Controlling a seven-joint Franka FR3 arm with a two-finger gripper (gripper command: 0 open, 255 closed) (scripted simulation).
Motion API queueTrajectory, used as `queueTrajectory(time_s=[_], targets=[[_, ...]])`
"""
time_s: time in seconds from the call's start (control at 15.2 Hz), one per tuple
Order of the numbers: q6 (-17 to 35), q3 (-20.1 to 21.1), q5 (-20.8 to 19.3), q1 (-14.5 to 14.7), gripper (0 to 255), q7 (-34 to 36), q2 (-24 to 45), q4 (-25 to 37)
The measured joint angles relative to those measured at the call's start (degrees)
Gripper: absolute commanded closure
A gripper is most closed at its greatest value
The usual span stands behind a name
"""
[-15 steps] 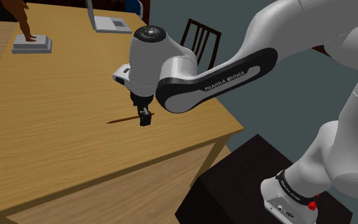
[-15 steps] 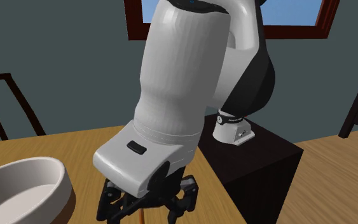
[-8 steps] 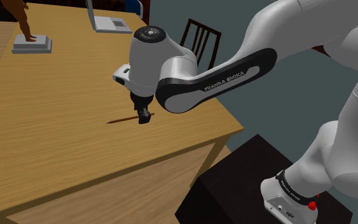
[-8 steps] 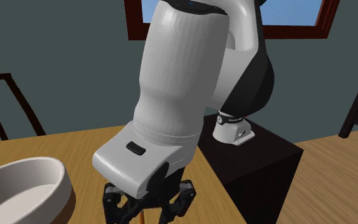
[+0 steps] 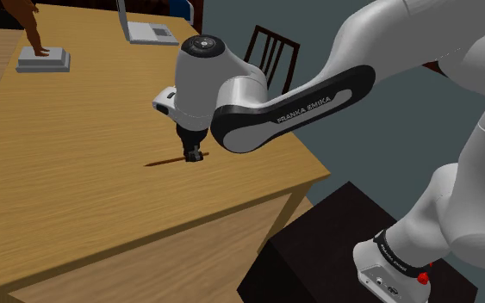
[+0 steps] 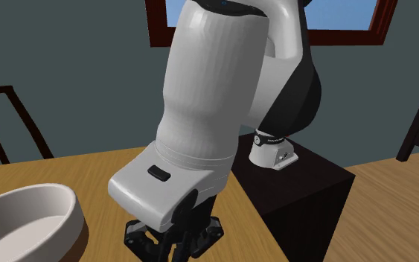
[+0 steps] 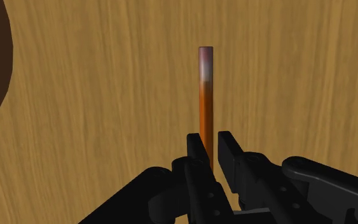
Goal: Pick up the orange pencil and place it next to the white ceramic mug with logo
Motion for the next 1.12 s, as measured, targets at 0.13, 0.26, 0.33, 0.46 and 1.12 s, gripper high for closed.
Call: queueTrajectory(time_s=[0.13, 0.26, 0.33, 0.46, 1.12], targets=[[-0.21, 0.04, 0.14, -0.07, 255, -0.17, -0.21, 0.00], [-1.24, 0.21, 0.58, -0.15, 255, -0.62, -0.65, 0.63], [-1.86, 0.32, 0.88, -0.22, 255, -0.92, -1.07, 0.88], [-2.92, 0.54, 1.42, -0.33, 255, -1.40, -1.97, 1.14], [-9.11, 1.30, 3.78, -0.70, 255, -3.88, -5.08, 4.61]])
